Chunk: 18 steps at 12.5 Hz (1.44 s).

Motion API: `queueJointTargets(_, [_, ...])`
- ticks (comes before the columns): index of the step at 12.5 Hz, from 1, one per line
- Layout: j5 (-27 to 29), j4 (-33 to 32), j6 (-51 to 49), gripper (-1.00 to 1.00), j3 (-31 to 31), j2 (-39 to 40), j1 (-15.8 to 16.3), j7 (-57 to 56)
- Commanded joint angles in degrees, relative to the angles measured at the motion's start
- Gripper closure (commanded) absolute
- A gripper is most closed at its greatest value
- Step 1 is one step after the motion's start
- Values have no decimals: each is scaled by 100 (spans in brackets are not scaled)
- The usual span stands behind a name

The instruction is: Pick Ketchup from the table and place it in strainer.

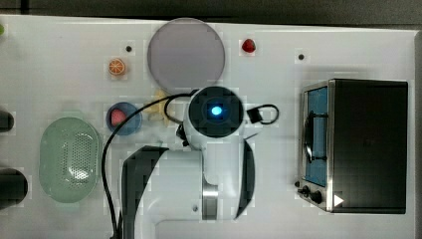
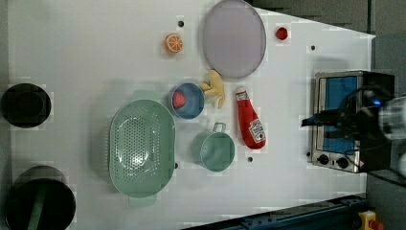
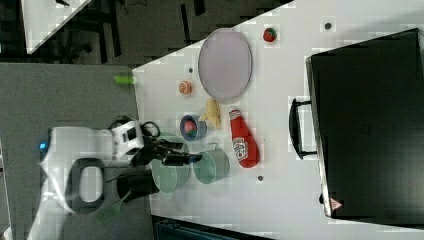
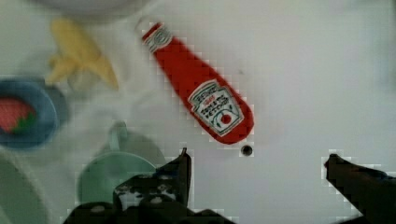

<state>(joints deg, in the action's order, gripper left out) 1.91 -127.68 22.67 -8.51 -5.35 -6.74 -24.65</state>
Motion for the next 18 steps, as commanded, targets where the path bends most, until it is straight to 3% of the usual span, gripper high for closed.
queueJointTargets(1, [-31, -422, 889, -100, -68, 13, 43, -1956])
queueJointTargets(4, [-41, -937, 1897, -100, -80, 352, 42, -2926])
queueJointTargets(6, [-42, -1096, 2350, -100, -79, 705, 41, -2920])
queueJointTargets(18, [-42, -1109, 3878, -100, 17, 2437, 36, -2888])
